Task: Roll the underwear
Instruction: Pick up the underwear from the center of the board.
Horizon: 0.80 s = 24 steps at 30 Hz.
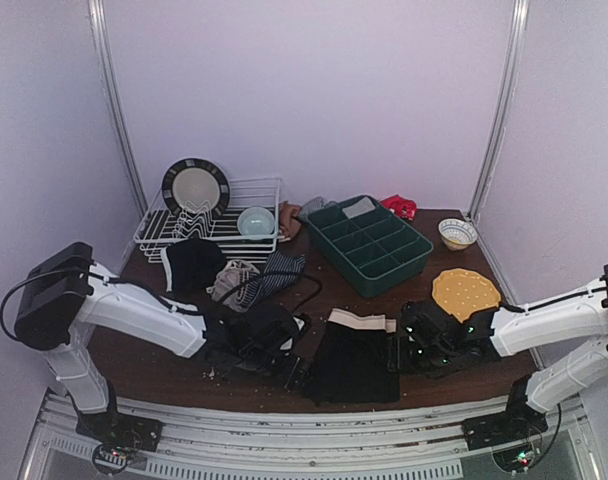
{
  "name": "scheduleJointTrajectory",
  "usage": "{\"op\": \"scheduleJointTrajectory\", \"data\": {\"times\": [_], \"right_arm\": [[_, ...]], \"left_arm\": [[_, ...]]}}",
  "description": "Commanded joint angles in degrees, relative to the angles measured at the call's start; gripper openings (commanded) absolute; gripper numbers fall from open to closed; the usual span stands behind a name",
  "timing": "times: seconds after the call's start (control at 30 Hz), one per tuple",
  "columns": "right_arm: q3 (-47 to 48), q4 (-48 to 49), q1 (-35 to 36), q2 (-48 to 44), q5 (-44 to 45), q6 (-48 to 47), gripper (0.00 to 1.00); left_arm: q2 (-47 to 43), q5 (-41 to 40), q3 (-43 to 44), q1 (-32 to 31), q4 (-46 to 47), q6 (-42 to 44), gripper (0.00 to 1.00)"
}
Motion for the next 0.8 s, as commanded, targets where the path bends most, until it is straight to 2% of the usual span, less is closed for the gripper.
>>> {"op": "scheduleJointTrajectory", "data": {"times": [0.0, 0.17, 0.33, 0.4, 0.6, 0.77], "right_arm": [[-0.29, -0.23, -0.39, 5.05, -1.33, 0.2, 0.63], [-0.76, 0.28, -0.39, 7.32, -1.76, 0.5, 0.28], [-1.32, -1.62, -0.3, 3.06, -1.29, 0.65, 0.04], [-0.87, -4.04, -0.05, 0.46, -1.05, 0.49, 0.0], [2.32, -9.78, 0.78, -5.2, -1.97, 0.55, 0.0], [4.44, -10.46, 1.88, -7.3, -3.88, 3.34, 0.0]], "left_arm": [[-0.93, 1.4, -1.13, -1.48, 6.35, -2.05, 0.72], [-0.58, 1.9, -1.28, -3.41, 7.53, -1.46, 0.7], [-1.06, 1.52, -1.68, -4.28, 7.38, -1.47, 0.67], [-1.36, 1.53, -1.99, -4.51, 7.44, -1.51, 0.66], [-1.81, 1.46, -2.33, -5.16, 8.0, -1.71, 0.65], [-3.27, 0.56, -3.37, -5.43, 7.59, -2.1, 0.65]]}}
